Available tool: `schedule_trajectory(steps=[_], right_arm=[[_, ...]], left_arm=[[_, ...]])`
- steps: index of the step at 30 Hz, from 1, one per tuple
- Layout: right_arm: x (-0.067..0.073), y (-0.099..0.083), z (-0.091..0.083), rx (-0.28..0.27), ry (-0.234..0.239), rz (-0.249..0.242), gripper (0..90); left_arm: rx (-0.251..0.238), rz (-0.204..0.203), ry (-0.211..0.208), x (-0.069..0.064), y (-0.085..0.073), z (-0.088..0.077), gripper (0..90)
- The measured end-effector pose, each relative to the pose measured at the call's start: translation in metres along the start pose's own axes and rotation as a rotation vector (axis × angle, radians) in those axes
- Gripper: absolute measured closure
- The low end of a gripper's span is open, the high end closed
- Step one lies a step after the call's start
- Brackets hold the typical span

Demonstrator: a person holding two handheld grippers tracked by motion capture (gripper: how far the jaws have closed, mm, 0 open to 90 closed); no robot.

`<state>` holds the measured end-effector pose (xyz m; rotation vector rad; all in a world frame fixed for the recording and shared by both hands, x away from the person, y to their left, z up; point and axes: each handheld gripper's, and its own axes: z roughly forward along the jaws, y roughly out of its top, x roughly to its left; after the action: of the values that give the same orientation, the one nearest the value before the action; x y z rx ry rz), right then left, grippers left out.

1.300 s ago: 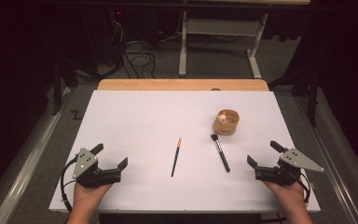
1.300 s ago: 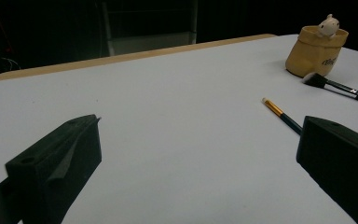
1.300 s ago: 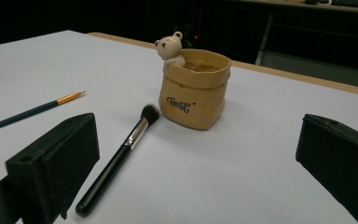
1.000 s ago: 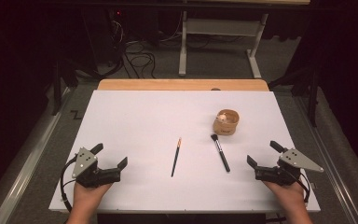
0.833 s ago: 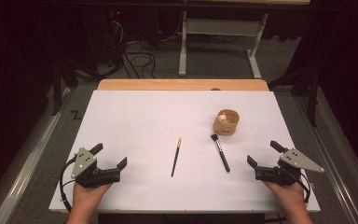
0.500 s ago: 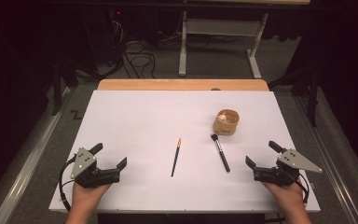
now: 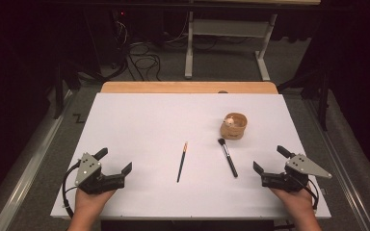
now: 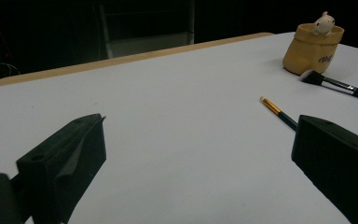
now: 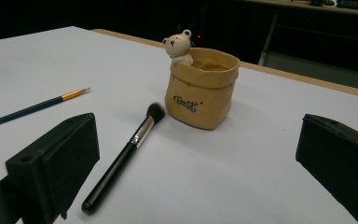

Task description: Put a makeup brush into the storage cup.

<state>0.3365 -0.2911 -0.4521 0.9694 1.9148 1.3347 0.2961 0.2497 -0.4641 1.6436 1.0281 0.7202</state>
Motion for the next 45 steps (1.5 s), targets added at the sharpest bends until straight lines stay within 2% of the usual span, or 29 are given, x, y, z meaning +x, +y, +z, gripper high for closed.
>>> schedule_trajectory(steps=[21, 28, 45], right_arm=[[0.001, -0.004, 0.003, 0.028, 0.002, 0.005, 0.3], [-0.001, -0.006, 0.005, 0.035, 0.003, 0.005, 0.3], [-0.002, -0.007, 0.005, 0.041, 0.002, 0.016, 0.3]], left_arm=[[0.096, -0.001, 0.014, 0.001, -0.004, 0.008, 3.8], [0.136, -0.016, 0.025, 0.002, -0.005, 0.01, 3.5], [0.233, -0.001, 0.033, 0.0, -0.007, 0.018, 1.3]])
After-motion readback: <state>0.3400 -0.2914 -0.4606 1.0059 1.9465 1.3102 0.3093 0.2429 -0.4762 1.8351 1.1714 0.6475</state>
